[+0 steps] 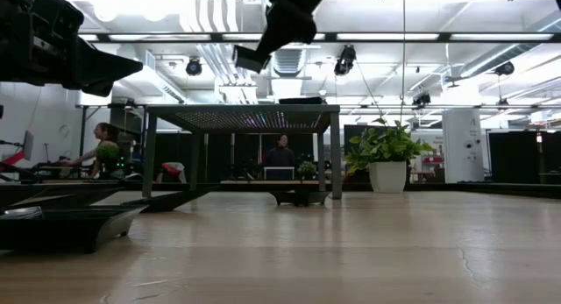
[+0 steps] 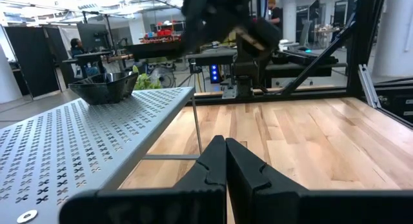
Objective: Pick & Place Mini shaped plates
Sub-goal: Put the black square plate on the shelf
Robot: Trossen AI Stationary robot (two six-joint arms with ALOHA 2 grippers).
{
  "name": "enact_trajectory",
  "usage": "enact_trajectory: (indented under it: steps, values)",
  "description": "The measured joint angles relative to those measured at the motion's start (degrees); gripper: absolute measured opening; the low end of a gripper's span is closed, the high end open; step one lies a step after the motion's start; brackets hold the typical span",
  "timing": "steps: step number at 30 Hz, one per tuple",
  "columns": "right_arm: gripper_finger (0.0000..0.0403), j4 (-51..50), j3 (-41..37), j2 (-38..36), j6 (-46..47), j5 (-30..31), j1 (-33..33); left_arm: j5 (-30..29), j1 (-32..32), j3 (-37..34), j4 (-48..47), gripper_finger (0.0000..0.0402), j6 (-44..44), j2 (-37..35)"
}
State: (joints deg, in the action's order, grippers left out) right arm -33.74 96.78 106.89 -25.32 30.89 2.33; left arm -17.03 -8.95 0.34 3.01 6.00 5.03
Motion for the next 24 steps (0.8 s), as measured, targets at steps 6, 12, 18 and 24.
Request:
enact_trajectory:
  steps: [6, 12, 18, 24]
  values:
    - [0.0008, 0.14, -1.62, 0.0, 2.85, -2.66, -3.81, 0.0, 0.01, 0.0, 0.0, 0.0, 0.0, 0.01]
    - [0.0008, 1.03, -4.36, 0.04, 5.13, -4.07, -5.16, -0.01, 0.02, 0.0, 0.0, 0.0, 0.0, 0.01]
    - [0.0008, 5.67, -6.51, 0.07, 2.84, -3.93, -5.43, -0.01, 0.0, 0.0, 0.0, 0.0, 0.0, 0.01]
    - [0.0008, 5.86, -7.04, 0.07, 1.54, -3.83, -6.24, 0.01, 0.02, 0.0, 0.0, 0.0, 0.0, 0.01]
